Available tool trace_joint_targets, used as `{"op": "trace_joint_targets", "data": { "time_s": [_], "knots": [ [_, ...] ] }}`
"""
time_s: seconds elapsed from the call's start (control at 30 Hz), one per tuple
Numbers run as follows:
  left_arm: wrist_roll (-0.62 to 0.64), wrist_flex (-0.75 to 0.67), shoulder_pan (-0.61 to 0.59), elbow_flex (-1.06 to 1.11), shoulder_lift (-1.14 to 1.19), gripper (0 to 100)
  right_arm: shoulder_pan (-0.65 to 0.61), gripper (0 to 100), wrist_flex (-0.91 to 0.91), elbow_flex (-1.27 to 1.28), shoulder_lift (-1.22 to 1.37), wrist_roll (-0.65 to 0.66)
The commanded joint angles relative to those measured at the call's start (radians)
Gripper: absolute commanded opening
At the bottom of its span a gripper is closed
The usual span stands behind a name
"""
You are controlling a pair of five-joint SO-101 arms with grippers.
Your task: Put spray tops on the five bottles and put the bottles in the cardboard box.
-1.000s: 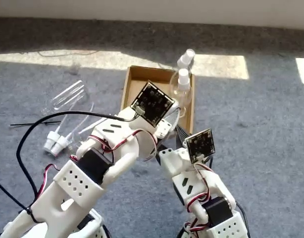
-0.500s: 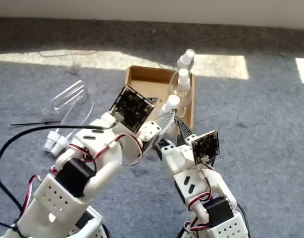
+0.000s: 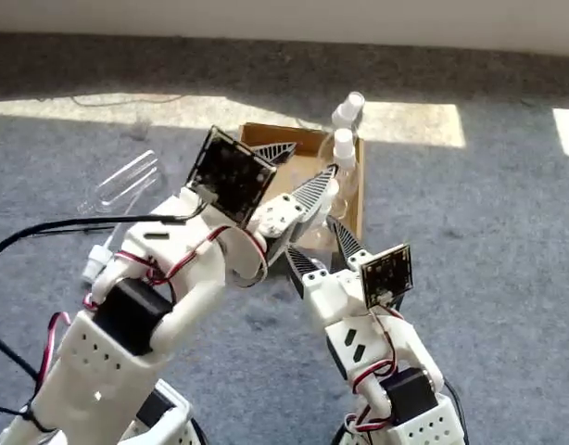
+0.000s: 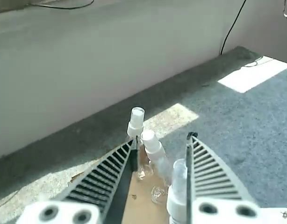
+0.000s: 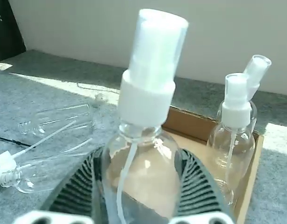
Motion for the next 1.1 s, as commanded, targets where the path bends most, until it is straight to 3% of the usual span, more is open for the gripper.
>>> {"op": "trace_joint_targets", "data": {
  "time_s": [0.0, 0.1, 0.37, 0.9, 1.07],
  "knots": [
    [-0.028, 0.012, 0.001, -0.045, 0.048, 16, 0.012, 0.5, -0.021, -0.064, -0.007, -0.006],
    [-0.084, 0.021, -0.004, -0.008, 0.051, 16, 0.012, 0.5, -0.021, -0.064, -0.007, -0.006],
    [-0.083, 0.025, -0.081, 0.019, 0.048, 16, 0.012, 0.5, -0.019, -0.067, -0.007, -0.006],
    [-0.087, 0.11, -0.064, 0.01, 0.048, 16, 0.079, 0.5, -0.022, -0.071, -0.007, -0.011],
    [-0.087, 0.115, -0.071, -0.094, 0.012, 16, 0.082, 0.5, -0.022, -0.071, -0.007, -0.008]
  ]
}}
